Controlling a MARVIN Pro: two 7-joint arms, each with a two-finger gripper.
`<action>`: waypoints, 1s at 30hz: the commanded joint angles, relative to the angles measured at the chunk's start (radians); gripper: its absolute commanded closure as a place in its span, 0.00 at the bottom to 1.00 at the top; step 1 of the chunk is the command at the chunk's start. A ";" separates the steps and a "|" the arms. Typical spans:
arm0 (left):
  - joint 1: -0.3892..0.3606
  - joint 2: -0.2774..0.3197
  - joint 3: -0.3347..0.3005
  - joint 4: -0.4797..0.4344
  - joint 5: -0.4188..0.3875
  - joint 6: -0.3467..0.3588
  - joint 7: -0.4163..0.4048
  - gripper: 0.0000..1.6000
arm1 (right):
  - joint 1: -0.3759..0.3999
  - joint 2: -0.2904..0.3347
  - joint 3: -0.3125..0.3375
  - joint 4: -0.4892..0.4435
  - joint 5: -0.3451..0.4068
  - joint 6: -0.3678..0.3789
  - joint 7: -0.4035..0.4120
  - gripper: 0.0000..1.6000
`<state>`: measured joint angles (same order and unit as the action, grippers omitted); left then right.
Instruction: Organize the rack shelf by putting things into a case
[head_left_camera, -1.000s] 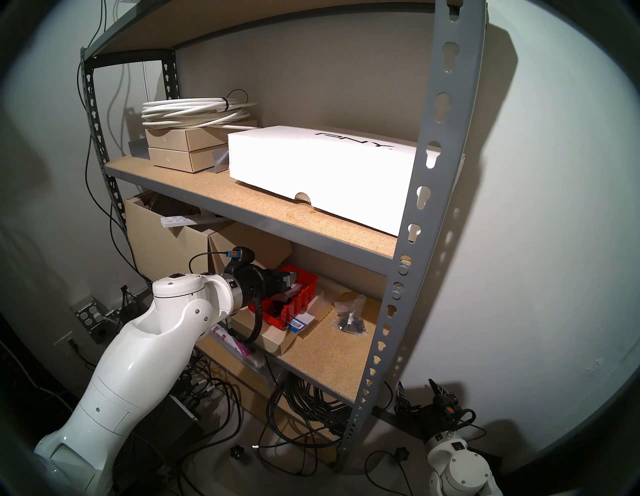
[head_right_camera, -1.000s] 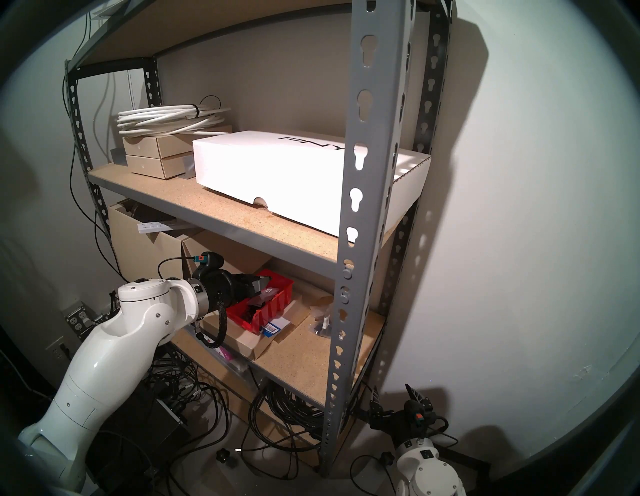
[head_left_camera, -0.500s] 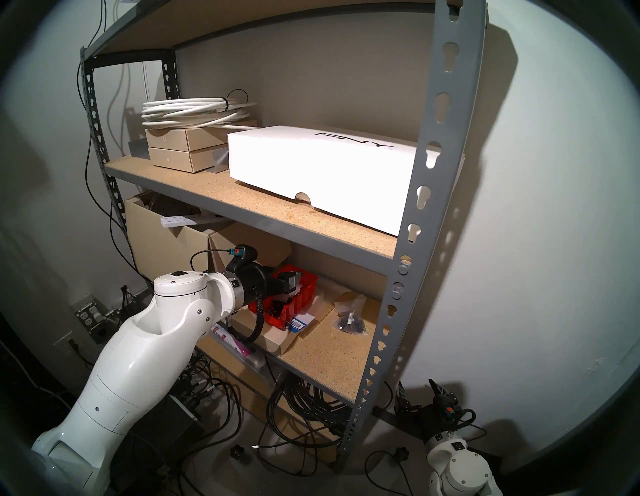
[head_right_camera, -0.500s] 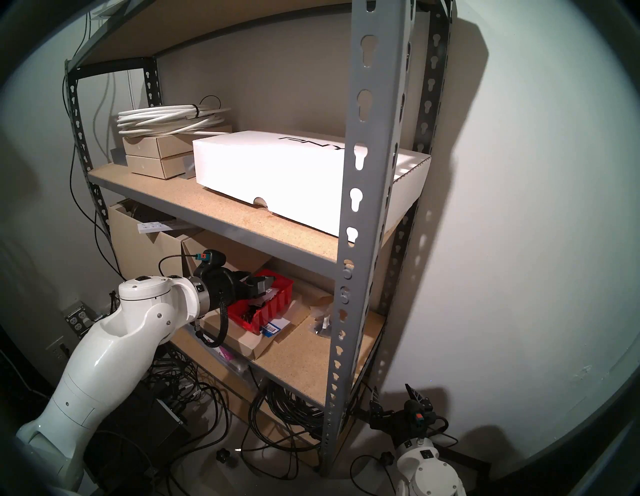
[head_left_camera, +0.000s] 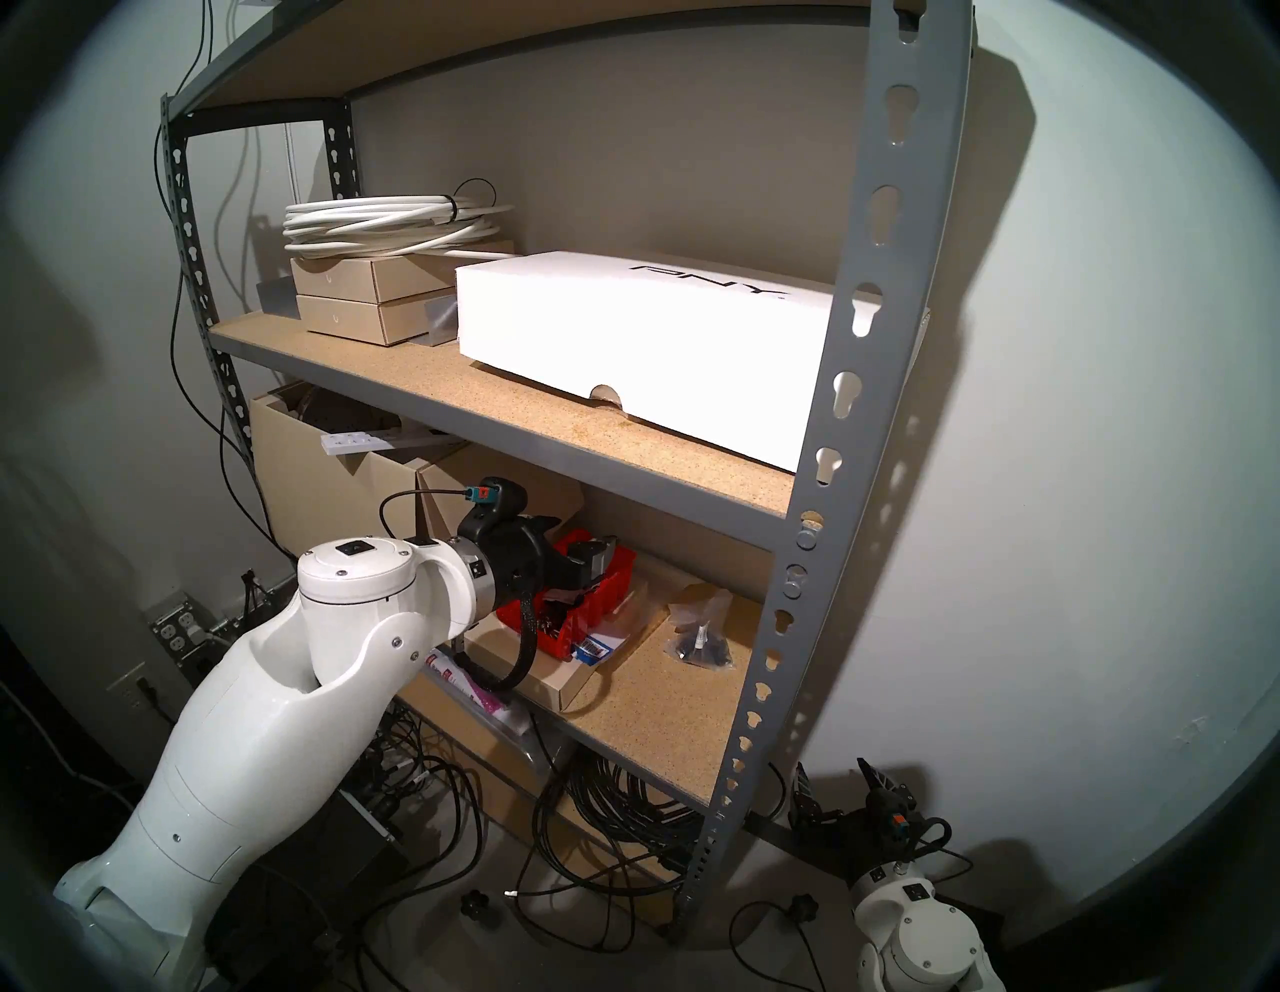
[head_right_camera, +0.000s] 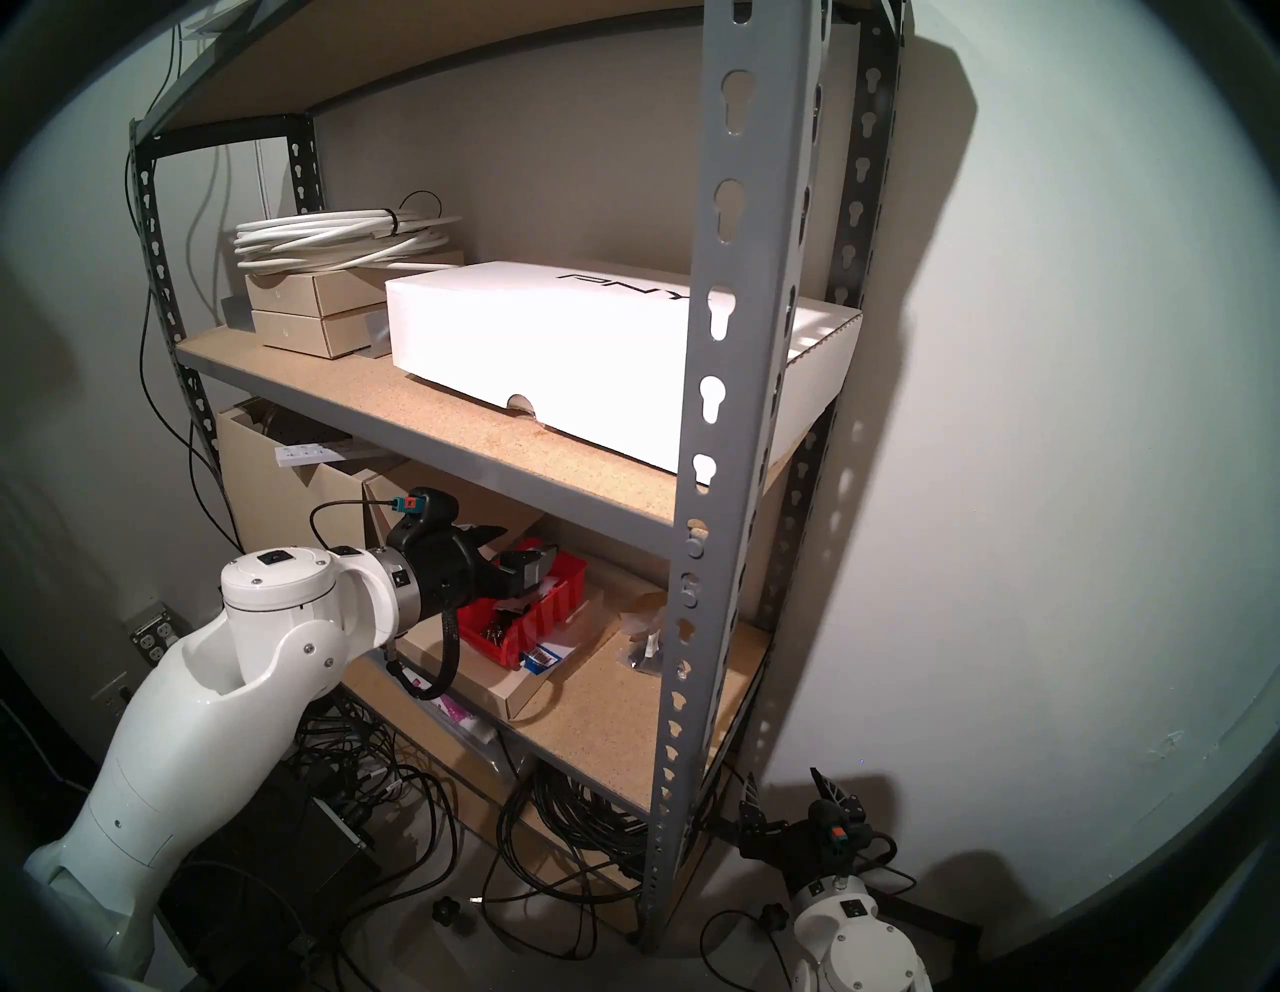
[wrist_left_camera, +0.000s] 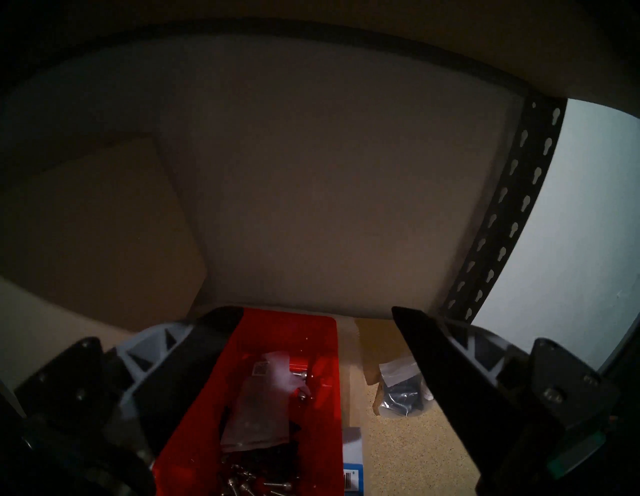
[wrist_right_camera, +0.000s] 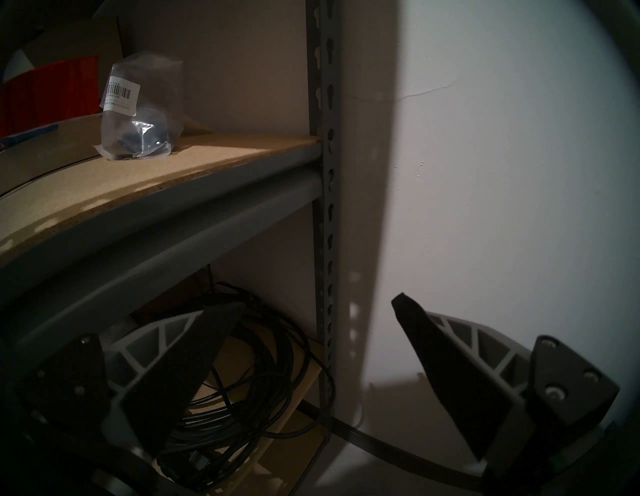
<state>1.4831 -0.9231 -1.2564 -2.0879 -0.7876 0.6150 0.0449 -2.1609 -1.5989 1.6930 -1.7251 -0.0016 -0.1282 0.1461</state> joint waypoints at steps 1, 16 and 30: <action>0.043 0.023 0.009 -0.080 0.030 -0.036 -0.005 0.00 | 0.001 0.000 0.000 -0.017 0.000 -0.002 0.000 0.00; 0.046 -0.007 0.113 -0.130 0.122 -0.050 0.052 0.00 | 0.000 0.000 0.000 -0.018 0.000 -0.001 0.000 0.00; 0.032 -0.042 0.206 -0.126 0.166 -0.045 0.090 0.00 | 0.000 0.000 0.000 -0.018 0.000 -0.001 0.000 0.00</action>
<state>1.5307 -0.9438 -1.0702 -2.1985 -0.6417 0.5728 0.1193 -2.1609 -1.5989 1.6930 -1.7251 -0.0016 -0.1282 0.1461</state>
